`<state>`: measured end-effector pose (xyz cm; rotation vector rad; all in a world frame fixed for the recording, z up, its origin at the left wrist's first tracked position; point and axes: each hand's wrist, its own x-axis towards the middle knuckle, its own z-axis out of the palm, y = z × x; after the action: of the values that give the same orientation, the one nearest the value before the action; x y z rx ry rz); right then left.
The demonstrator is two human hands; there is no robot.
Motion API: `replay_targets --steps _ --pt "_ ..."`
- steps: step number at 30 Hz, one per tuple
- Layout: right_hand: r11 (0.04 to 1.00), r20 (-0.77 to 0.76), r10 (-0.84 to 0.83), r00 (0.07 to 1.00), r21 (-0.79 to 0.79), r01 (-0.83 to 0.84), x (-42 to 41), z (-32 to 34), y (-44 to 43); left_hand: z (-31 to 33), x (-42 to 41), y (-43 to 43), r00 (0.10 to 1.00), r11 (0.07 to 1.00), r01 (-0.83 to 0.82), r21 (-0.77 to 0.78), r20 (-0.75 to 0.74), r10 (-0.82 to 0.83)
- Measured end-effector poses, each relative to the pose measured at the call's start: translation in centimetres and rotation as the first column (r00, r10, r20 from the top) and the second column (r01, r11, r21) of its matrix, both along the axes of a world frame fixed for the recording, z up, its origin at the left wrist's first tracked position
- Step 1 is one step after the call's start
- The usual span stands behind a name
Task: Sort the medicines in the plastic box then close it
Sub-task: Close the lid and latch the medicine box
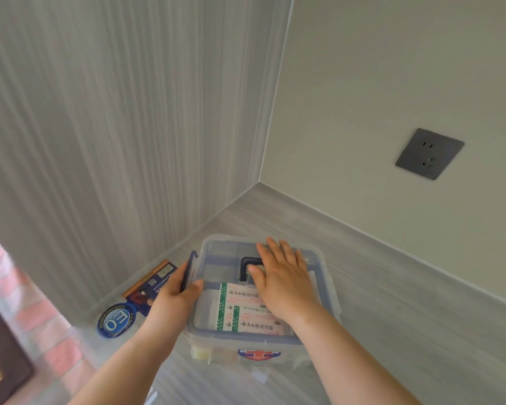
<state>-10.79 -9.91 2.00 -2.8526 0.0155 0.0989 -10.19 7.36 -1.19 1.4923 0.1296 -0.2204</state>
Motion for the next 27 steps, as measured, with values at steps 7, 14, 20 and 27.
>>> replay_targets --steps 7,14,20,27 --pt "0.914 0.062 -0.404 0.912 0.001 0.405 -2.5 0.2 -4.1 0.0 0.4 0.1 0.999 0.995 0.039 0.087 0.016 -0.041" --pt "0.172 -0.519 -0.520 0.678 0.714 0.678 -3.6 -0.5 -6.2 0.9 0.2 -0.6 0.997 0.985 0.045 0.168 0.054 -0.055" --pt "0.475 -0.150 -0.707 0.691 0.624 0.621 -3.7 -0.6 -6.2 1.6 -0.7 -1.0 0.995 0.993 0.005 0.121 0.096 -0.016" --pt "0.487 -0.065 -0.660 0.748 0.722 0.492 -4.5 -1.2 -5.5 1.2 -0.6 -1.2 0.994 0.995 -0.019 0.101 0.106 0.008"
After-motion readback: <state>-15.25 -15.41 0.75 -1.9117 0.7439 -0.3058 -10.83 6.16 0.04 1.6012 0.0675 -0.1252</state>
